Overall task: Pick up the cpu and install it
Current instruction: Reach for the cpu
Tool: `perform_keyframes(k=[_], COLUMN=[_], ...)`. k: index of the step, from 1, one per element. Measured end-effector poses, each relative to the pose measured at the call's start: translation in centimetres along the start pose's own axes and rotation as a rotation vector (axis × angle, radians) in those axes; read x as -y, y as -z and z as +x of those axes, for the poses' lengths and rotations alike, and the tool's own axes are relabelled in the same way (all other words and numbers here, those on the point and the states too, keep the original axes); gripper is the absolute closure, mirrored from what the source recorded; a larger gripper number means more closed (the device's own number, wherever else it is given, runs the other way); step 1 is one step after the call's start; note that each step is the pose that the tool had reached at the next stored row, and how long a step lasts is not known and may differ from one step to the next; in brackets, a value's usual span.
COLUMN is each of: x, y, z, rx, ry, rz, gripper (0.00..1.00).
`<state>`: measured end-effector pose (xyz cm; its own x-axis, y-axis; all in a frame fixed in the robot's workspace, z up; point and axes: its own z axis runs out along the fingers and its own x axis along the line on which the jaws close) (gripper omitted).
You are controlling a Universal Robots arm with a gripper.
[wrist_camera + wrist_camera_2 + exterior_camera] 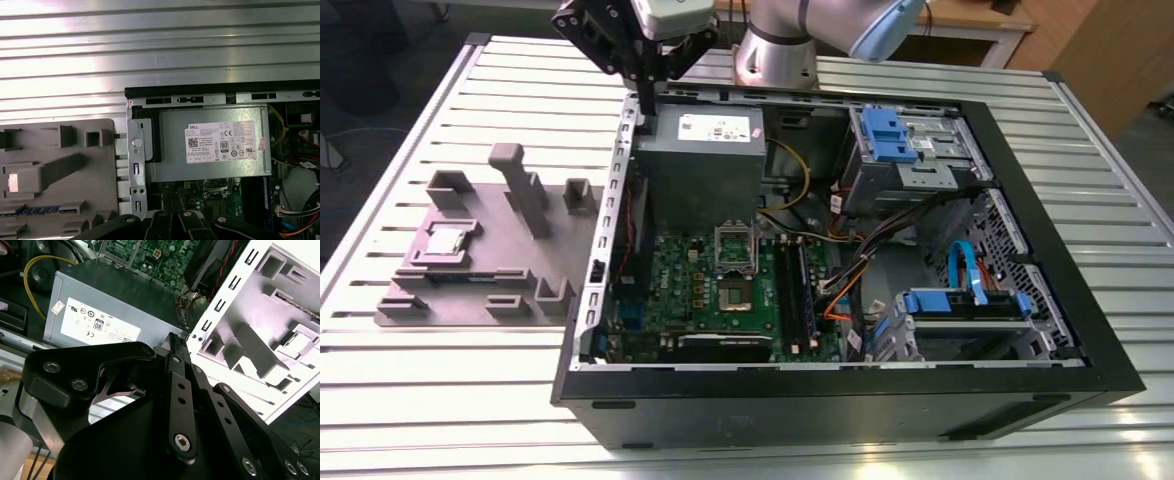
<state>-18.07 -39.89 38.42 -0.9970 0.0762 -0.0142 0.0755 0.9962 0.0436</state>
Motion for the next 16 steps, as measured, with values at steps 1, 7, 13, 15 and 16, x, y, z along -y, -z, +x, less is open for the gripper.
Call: perform_keyframes(k=[1,7,13,15,16], x=[0.00,0.01,0.02,0.03,0.03], y=[0.00,0.00,0.01,0.01,0.00], z=[0.02,0.14,0.29,0.35,0.37], rx=[0.0000,0.0000,0.0000,0.0000,0.0000], ry=[0.000,0.000,0.000,0.000,0.000], rz=[0.0000,0.0000,0.0000,0.0000,0.0000], gripper=[0.89,0.89,0.89,0.89,0.89])
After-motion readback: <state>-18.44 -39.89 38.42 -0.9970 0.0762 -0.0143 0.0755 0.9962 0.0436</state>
